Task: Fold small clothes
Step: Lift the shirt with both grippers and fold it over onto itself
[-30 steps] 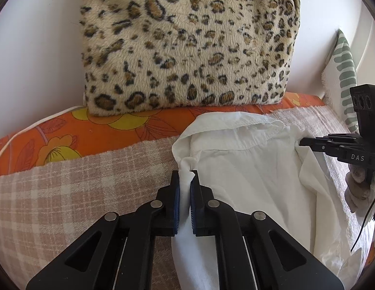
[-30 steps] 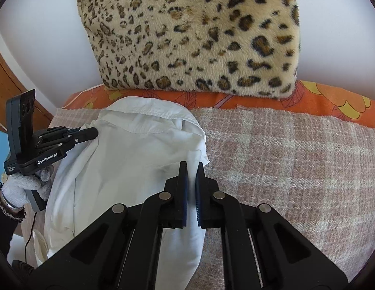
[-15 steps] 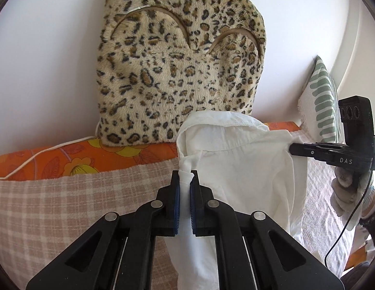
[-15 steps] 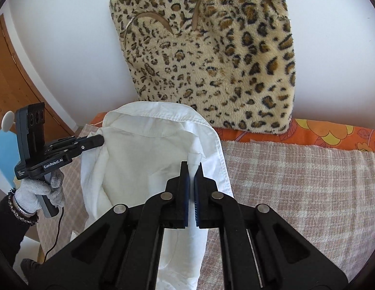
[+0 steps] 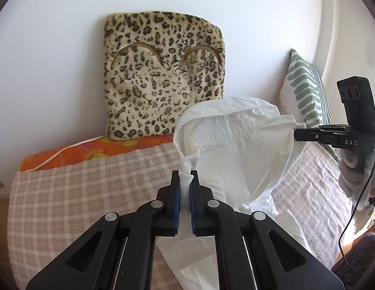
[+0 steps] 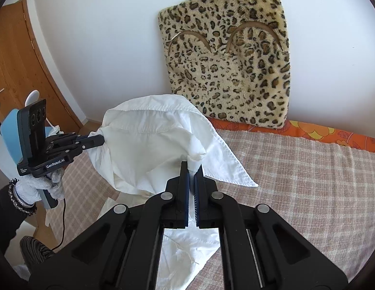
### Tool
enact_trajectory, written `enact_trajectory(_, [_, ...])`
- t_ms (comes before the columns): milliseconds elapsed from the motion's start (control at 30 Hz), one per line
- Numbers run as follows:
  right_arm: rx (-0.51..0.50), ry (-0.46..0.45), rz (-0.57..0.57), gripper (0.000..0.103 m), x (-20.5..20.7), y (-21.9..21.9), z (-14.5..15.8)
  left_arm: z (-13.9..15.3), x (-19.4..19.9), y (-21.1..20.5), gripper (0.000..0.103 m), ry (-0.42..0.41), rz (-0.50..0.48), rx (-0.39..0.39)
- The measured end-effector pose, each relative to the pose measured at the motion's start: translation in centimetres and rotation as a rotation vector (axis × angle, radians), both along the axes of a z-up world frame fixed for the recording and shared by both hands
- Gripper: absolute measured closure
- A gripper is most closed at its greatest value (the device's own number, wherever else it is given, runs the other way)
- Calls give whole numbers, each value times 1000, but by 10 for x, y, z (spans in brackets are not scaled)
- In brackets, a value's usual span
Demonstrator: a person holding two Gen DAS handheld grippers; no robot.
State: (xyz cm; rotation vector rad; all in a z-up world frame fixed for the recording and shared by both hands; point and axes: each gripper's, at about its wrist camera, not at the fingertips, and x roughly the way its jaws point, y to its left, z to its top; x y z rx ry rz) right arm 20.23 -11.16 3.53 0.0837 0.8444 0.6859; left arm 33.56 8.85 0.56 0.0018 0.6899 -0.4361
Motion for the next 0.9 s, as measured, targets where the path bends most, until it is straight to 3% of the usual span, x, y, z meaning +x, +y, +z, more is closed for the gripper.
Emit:
enact_trajectory(233, [-13,-32,-3,99,-68,-9,-6,-6,-61,0,98,-25,6,-1])
enact_trajectory(467, [-53,-40,-4,99,-121,-7,-33,-35,-105,-2,98,11,10,17])
enact_trajectory(800, [-158,-35,15,99,-166,0,-82,-76,-141,-5,98,89,-10,79])
enact_trajectory(900, [-186,-23,27,99,-174,-2,-89,-83,-152,-7,93,115,-29,132])
